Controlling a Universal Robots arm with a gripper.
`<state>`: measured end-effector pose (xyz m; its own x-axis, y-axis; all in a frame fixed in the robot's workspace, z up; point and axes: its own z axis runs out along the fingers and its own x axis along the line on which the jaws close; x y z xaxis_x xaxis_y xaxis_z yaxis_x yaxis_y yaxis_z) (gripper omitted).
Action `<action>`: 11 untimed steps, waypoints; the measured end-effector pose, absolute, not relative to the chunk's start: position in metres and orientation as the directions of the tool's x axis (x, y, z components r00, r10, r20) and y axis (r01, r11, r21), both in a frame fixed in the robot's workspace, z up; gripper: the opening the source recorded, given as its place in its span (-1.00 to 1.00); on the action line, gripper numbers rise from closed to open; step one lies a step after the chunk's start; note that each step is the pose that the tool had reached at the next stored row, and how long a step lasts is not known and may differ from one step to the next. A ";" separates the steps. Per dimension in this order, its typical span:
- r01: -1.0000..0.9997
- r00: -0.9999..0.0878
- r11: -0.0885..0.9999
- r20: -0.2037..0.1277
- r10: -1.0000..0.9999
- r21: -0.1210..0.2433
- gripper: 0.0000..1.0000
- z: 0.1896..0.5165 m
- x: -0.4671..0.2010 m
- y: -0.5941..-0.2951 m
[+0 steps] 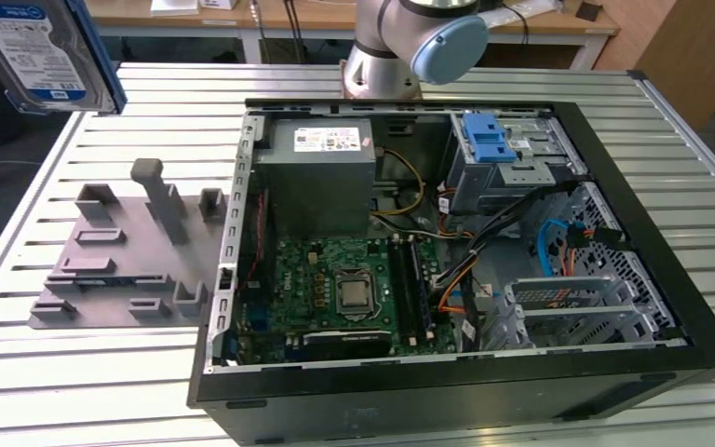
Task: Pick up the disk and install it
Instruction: 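Pick up the disk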
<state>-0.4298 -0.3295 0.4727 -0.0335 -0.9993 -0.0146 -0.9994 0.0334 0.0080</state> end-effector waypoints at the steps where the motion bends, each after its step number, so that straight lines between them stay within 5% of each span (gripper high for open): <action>1: -0.999 -0.033 0.033 -0.015 -0.999 0.008 -0.27 0.475 -0.430 -0.330; 11: -0.999 -0.033 0.033 -0.014 -0.999 0.008 -0.27 0.499 -0.430 -0.330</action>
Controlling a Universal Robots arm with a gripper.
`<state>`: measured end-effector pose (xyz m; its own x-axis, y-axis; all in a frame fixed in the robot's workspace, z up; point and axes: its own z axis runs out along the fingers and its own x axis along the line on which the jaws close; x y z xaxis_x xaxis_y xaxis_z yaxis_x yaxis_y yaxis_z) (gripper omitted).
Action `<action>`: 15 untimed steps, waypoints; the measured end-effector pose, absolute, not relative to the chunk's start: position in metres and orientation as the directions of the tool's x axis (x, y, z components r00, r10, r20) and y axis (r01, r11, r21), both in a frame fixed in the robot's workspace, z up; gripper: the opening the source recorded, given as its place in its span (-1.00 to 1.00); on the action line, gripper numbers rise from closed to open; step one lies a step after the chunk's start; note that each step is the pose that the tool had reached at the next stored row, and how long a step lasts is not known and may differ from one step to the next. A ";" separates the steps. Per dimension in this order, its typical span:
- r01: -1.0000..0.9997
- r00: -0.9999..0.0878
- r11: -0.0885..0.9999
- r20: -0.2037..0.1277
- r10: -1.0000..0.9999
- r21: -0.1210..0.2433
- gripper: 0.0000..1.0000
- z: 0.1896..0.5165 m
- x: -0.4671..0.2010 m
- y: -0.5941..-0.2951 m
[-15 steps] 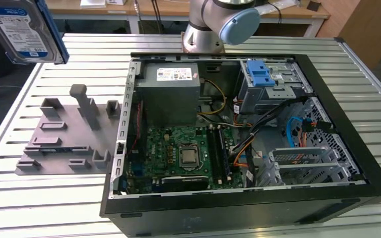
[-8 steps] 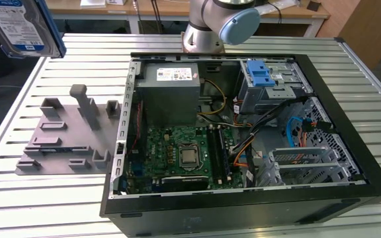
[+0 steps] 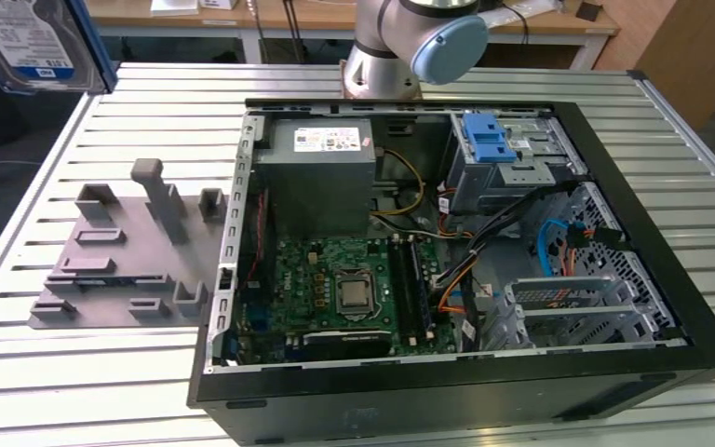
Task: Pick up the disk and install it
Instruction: 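Pick up the disk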
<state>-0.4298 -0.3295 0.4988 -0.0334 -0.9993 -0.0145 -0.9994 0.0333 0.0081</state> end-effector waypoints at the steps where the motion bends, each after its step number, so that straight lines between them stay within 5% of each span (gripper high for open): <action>1: -0.999 -0.033 0.033 -0.015 -0.999 0.008 -0.27 0.501 -0.430 -0.330; 15: -0.999 -0.033 0.033 -0.009 -0.999 0.008 -0.27 0.510 -0.430 -0.347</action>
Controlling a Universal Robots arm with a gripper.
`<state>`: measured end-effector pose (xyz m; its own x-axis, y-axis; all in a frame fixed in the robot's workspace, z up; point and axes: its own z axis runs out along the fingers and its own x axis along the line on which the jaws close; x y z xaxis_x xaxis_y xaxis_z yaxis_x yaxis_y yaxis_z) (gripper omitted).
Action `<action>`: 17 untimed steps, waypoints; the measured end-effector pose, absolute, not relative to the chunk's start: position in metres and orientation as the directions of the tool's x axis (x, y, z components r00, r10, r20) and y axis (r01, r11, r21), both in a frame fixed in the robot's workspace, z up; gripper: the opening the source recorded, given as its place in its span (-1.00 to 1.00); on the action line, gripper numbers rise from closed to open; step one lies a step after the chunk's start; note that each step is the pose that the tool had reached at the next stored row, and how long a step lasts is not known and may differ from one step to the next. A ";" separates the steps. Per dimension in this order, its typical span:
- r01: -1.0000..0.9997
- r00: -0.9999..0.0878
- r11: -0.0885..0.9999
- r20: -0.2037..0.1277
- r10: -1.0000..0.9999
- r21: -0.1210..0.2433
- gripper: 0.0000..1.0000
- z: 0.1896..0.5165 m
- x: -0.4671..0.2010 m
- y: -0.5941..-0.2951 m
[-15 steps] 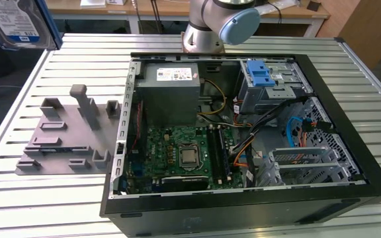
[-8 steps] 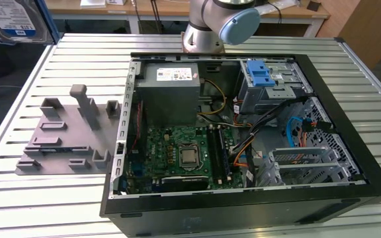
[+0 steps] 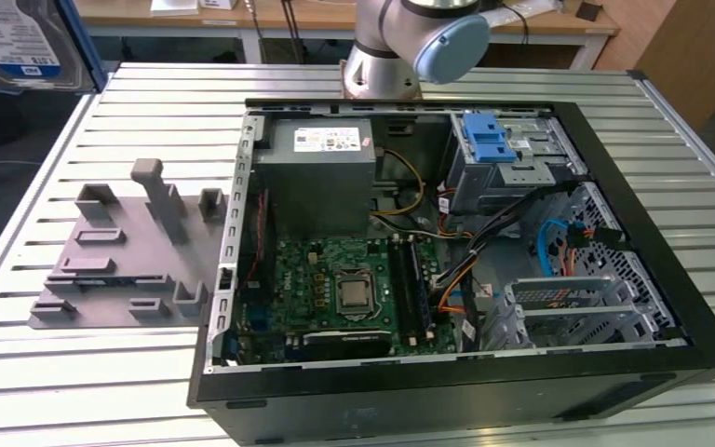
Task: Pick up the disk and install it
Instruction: 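Pick up the disk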
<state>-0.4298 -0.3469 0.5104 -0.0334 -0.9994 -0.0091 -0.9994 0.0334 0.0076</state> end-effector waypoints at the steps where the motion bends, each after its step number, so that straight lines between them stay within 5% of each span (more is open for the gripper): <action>1: -0.999 -0.034 0.033 -0.009 -0.999 0.008 -0.27 0.510 -0.430 -0.351; 17: -0.999 -0.033 0.033 -0.009 -0.999 0.008 -0.27 0.509 -0.418 -0.395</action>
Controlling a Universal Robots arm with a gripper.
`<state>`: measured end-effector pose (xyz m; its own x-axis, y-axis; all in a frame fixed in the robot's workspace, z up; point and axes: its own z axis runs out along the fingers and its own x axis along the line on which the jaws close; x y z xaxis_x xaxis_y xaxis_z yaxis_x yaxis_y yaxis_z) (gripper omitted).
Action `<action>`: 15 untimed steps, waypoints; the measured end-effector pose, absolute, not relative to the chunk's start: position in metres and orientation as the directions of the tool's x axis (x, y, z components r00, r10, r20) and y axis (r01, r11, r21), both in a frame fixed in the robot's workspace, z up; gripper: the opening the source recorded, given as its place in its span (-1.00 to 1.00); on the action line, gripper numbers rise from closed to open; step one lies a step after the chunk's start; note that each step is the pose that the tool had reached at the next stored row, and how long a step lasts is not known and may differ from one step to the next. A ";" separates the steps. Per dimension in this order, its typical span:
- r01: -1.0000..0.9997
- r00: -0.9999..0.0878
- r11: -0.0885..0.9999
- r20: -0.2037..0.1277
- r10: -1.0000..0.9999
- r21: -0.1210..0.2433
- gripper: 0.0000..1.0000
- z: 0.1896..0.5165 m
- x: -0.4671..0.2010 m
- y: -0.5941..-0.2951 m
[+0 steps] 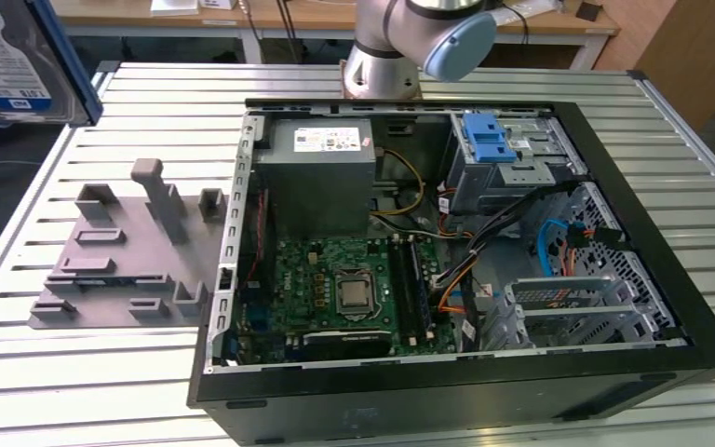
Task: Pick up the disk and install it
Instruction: 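Pick up the disk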
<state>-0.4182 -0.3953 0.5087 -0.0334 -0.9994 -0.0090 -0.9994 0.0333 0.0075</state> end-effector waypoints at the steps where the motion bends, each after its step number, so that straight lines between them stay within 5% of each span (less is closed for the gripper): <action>1: -0.999 -0.033 0.033 -0.009 -0.999 0.008 -0.27 0.509 -0.415 -0.396; 15: -0.999 -0.033 0.033 -0.008 -0.999 0.008 -0.27 0.508 -0.389 -0.400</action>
<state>-0.3894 -0.4000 0.5081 -0.0335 -0.9994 -0.0084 -0.9994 0.0334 0.0076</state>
